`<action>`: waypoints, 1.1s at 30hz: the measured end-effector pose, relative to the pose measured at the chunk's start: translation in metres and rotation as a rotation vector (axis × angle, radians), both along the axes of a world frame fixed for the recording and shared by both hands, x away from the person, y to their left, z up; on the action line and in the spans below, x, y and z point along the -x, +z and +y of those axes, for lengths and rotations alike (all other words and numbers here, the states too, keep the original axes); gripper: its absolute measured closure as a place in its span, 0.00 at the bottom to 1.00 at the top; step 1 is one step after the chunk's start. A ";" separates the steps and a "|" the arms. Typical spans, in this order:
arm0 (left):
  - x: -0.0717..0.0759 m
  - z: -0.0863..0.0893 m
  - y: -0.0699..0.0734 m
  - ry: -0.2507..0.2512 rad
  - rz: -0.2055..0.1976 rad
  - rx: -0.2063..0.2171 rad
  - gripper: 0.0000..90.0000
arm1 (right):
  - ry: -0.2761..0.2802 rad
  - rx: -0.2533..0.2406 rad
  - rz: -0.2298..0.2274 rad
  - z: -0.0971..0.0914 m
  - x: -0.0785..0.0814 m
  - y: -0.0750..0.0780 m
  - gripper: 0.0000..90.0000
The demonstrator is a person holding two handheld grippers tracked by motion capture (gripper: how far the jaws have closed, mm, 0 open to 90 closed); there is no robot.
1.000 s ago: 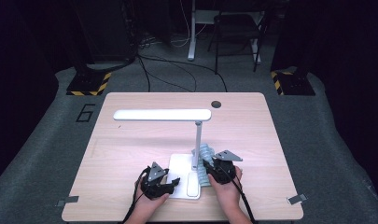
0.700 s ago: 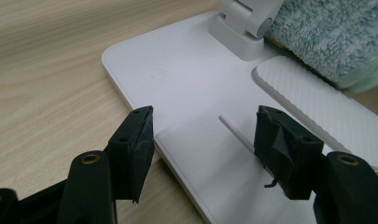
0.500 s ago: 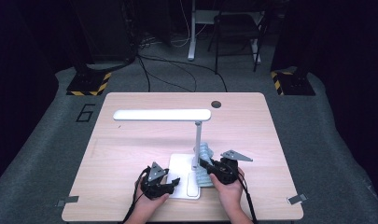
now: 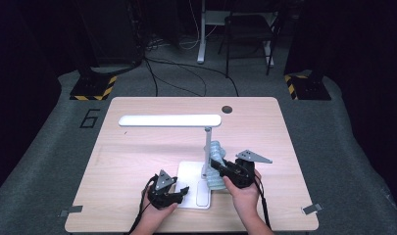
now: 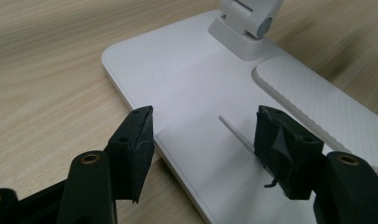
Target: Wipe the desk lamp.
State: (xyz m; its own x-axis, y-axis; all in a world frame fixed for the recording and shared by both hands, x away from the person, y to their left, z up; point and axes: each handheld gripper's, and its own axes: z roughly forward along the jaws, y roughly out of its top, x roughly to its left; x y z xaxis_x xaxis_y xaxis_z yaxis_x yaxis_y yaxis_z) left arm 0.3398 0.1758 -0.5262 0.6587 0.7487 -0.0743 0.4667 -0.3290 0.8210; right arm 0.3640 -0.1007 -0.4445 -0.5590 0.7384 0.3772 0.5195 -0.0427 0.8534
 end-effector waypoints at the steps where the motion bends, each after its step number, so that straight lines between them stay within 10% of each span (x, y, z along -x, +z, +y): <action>1: 0.000 0.000 0.000 0.000 0.000 0.000 0.42 | 0.000 -0.005 -0.003 0.000 0.001 0.005 0.79; 33: 0.000 0.001 0.000 -0.005 0.001 -0.005 0.42 | 0.010 0.000 -0.190 0.000 0.008 0.109 0.78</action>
